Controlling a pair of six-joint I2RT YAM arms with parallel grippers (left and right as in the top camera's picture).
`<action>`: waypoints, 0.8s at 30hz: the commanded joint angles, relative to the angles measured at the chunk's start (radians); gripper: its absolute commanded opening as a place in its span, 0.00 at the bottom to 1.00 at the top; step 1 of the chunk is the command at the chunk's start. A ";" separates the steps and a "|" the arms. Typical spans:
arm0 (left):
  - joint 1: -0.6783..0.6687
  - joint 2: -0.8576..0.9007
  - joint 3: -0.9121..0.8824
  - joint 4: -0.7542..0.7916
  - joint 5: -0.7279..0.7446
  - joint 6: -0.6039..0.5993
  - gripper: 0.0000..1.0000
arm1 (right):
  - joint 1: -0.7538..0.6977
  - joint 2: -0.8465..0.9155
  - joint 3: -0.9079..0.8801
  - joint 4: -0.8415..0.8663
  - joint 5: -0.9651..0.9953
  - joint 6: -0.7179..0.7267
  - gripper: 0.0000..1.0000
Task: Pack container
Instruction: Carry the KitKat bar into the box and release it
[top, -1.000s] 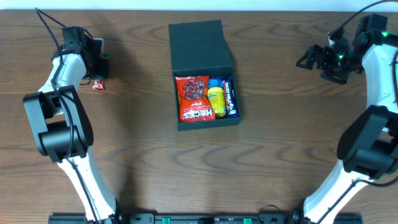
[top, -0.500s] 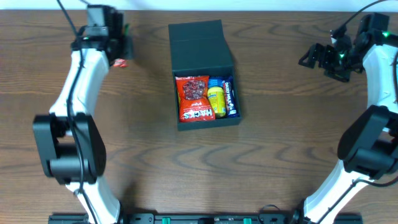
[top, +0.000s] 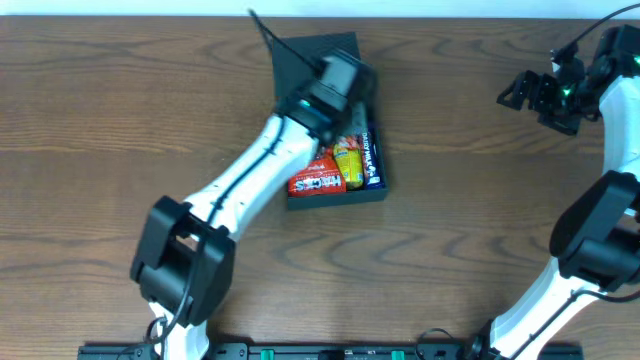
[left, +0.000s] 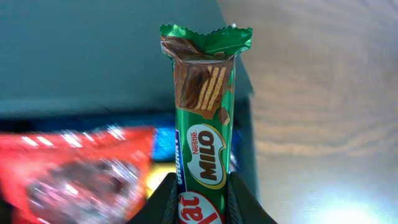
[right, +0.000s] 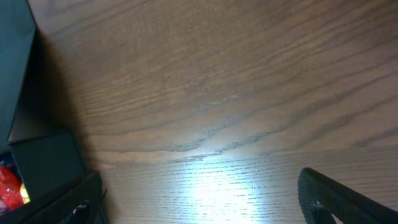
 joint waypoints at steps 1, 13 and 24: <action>-0.023 0.022 0.004 -0.027 -0.059 -0.108 0.06 | -0.010 -0.026 0.014 0.000 0.000 -0.012 0.99; -0.071 0.023 -0.027 -0.056 -0.046 -0.107 0.06 | -0.010 -0.026 0.014 0.003 0.000 -0.011 1.00; -0.078 0.051 -0.043 -0.045 -0.034 -0.108 0.17 | -0.010 -0.026 0.014 -0.015 0.000 -0.011 0.99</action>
